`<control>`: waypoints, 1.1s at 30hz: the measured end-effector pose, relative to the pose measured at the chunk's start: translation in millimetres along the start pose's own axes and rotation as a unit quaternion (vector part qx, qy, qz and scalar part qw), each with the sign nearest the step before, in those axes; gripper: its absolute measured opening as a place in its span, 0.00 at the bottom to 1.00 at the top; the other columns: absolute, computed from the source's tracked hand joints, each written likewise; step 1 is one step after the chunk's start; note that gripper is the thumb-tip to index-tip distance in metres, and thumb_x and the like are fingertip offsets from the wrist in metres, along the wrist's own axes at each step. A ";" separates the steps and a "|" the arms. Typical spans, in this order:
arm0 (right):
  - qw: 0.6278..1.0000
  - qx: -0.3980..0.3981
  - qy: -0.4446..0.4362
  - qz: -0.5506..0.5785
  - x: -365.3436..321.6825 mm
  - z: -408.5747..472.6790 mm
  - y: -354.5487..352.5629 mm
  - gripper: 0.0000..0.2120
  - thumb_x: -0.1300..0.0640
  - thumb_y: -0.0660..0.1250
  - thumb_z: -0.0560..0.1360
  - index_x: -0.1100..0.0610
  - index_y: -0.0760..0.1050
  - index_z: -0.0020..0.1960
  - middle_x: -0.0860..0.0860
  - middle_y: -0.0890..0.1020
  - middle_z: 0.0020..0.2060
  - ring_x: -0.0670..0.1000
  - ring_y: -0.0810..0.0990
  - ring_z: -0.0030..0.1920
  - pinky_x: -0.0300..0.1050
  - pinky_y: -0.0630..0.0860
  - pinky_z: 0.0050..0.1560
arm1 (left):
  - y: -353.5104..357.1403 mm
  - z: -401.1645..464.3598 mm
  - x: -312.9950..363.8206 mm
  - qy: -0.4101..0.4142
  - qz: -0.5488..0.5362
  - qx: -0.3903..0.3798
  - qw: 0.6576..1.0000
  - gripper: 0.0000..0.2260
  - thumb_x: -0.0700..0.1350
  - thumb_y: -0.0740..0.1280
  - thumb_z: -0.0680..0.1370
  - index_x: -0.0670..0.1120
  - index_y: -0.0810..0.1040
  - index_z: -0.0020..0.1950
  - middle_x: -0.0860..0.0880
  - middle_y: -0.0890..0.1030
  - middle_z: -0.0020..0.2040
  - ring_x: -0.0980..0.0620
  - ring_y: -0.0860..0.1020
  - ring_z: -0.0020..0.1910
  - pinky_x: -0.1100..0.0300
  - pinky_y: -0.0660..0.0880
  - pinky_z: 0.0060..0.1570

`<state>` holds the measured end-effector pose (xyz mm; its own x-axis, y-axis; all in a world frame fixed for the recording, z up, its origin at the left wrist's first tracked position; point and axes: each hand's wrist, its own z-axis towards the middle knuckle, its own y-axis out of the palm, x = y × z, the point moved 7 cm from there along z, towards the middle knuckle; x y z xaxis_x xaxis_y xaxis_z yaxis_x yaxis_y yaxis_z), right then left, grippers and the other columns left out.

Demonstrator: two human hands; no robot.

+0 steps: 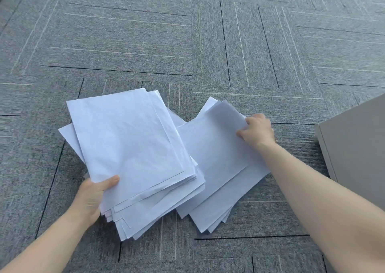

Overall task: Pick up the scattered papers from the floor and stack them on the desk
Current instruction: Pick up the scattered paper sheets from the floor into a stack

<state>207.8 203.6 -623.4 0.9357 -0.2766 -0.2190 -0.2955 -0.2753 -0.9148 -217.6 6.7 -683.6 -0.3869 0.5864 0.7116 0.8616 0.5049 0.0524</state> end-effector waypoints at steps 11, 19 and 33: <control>0.994 -0.065 0.036 -0.086 -16.4 28.3 3.6 0.31 0.42 0.76 0.64 0.49 0.69 0.62 0.56 0.76 0.61 0.60 0.72 0.65 0.53 0.65 0.63 | -5.9 2.8 0.0 0.002 -0.003 0.005 1.000 0.18 0.32 0.67 0.75 0.38 0.76 0.65 0.41 0.81 0.60 0.40 0.80 0.58 0.43 0.73 0.62; 0.993 -0.112 -0.019 0.023 -23.9 19.8 6.6 0.11 0.50 0.74 0.66 0.53 0.75 0.42 0.48 0.80 0.40 0.55 0.80 0.50 0.50 0.75 0.56 | -7.4 6.7 -3.7 -0.001 0.001 0.012 1.000 0.19 0.32 0.68 0.74 0.38 0.76 0.65 0.40 0.81 0.60 0.40 0.79 0.58 0.43 0.72 0.62; 0.983 0.041 0.018 0.180 -8.2 15.6 -65.5 0.06 0.60 0.67 0.69 0.57 0.82 0.44 0.55 0.84 0.41 0.58 0.82 0.46 0.49 0.78 0.47 | -5.7 3.0 -2.0 0.012 0.007 0.017 1.000 0.18 0.31 0.68 0.74 0.38 0.76 0.64 0.40 0.81 0.58 0.39 0.80 0.56 0.45 0.74 0.59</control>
<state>222.5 238.3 -567.0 0.7652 -0.3754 -0.5229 -0.5883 -0.0780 -0.8049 -222.8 4.5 -687.5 -0.3671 0.5787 0.7283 0.8546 0.5190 0.0184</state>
